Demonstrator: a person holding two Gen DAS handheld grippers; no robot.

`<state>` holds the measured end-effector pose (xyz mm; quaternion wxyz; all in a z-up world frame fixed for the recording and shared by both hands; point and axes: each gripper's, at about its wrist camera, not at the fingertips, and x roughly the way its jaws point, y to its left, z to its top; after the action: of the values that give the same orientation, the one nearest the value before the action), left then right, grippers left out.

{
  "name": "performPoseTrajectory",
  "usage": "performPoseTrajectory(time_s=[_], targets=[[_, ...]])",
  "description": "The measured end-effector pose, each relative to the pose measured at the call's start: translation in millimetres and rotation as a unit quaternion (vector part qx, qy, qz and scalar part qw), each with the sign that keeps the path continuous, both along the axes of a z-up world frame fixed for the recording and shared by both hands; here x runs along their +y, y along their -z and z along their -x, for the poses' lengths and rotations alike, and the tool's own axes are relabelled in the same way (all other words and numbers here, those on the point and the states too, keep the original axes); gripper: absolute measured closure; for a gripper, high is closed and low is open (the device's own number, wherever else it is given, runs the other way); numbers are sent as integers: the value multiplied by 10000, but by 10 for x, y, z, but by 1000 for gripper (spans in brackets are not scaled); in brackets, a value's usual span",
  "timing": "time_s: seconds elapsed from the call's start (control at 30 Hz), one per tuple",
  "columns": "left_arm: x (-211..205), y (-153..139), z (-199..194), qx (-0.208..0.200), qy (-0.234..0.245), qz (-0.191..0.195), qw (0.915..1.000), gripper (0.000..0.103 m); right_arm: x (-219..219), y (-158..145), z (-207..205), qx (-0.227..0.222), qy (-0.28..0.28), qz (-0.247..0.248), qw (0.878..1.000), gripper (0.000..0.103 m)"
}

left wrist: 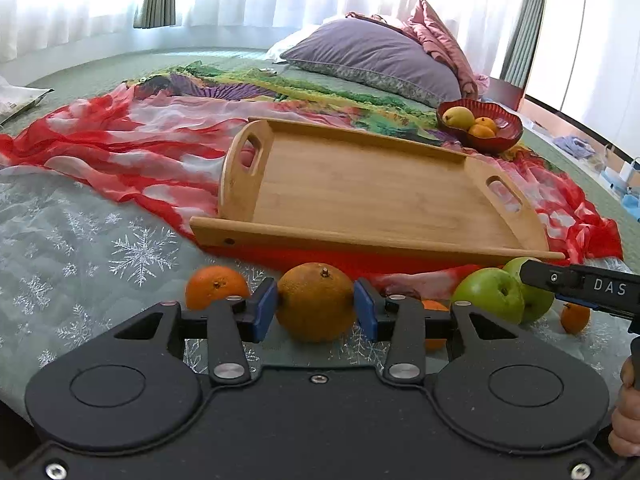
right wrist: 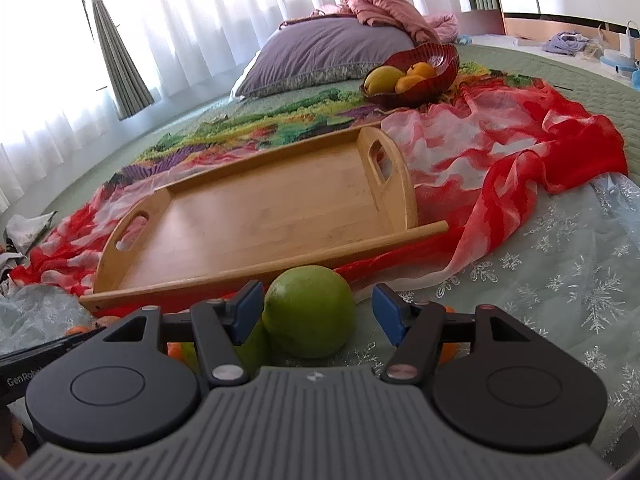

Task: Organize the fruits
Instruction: 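Grasp the large brown orange with the left gripper while the right grasps a green apple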

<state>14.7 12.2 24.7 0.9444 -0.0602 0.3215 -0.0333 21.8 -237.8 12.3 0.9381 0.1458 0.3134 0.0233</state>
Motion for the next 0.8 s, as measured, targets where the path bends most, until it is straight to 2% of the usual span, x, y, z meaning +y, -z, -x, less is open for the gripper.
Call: performPoseTrajectory(time_s=[0.2, 0.43, 0.53, 0.7, 0.8], targets=[[42, 58, -96, 146, 67, 244, 9996, 55, 9, 17, -76, 54, -48, -22, 10000, 32], [72, 168, -200, 399, 19, 426, 9983, 54, 27, 106, -225, 366, -205, -173, 9990, 31], [94, 194, -219, 404, 16, 521, 9978, 54, 15, 115, -250, 371, -206, -199, 9989, 30], [78, 212, -233, 373, 6, 511, 9980, 54, 82, 139, -277, 378, -190, 49, 9991, 30], [86, 200, -236, 339, -37, 553, 9979, 55, 86, 138, -287, 372, -163, 30, 9992, 33]])
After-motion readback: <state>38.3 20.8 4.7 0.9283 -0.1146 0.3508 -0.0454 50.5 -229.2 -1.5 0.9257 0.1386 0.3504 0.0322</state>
